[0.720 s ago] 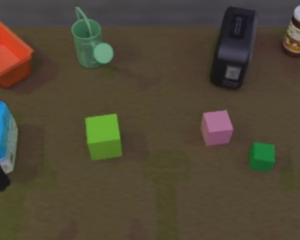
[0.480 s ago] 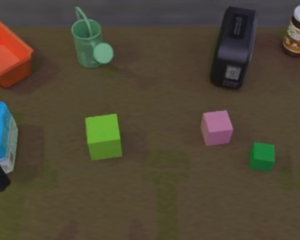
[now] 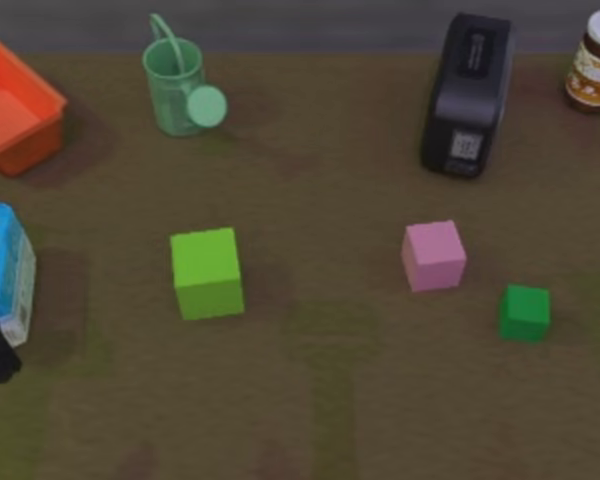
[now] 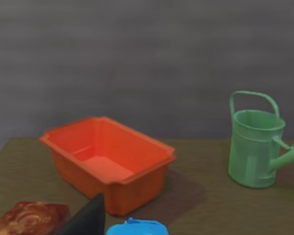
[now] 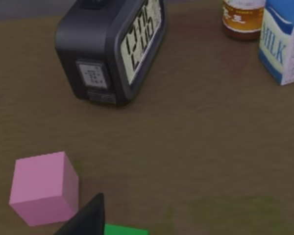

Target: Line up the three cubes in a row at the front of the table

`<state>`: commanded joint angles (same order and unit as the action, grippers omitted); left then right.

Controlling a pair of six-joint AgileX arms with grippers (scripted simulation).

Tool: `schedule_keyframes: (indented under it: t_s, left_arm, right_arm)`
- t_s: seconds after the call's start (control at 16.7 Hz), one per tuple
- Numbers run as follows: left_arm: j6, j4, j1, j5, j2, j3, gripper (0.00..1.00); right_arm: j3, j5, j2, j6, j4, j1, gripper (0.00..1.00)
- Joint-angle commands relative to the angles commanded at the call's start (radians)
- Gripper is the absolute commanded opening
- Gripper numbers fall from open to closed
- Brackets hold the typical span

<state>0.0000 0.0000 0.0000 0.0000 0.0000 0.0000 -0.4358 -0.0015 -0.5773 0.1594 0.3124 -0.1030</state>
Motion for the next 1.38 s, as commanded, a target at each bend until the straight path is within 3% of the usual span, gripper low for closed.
schedule_keyframes:
  t_s: [0.42,0.78,1.02,1.38]
  left_arm:
    - [0.000,0.000,0.000,0.000,0.000,0.000,1.00]
    - [0.000,0.000,0.000,0.000,0.000,0.000,1.00]
    - [0.000,0.000,0.000,0.000,0.000,0.000,1.00]
    - [0.000,0.000,0.000,0.000,0.000,0.000,1.00]
  right_arm:
    - [-0.462,0.002,-0.747,0.173,0.360,-0.111,1.00]
    - [-0.784,0.002,-1.195,0.290,0.592,-0.186,1.00]
    - [-0.902,0.002,-1.346,0.330,0.664,-0.212,1.00]
    - [-0.913,0.002,-1.358,0.333,0.669,-0.210,1.00]
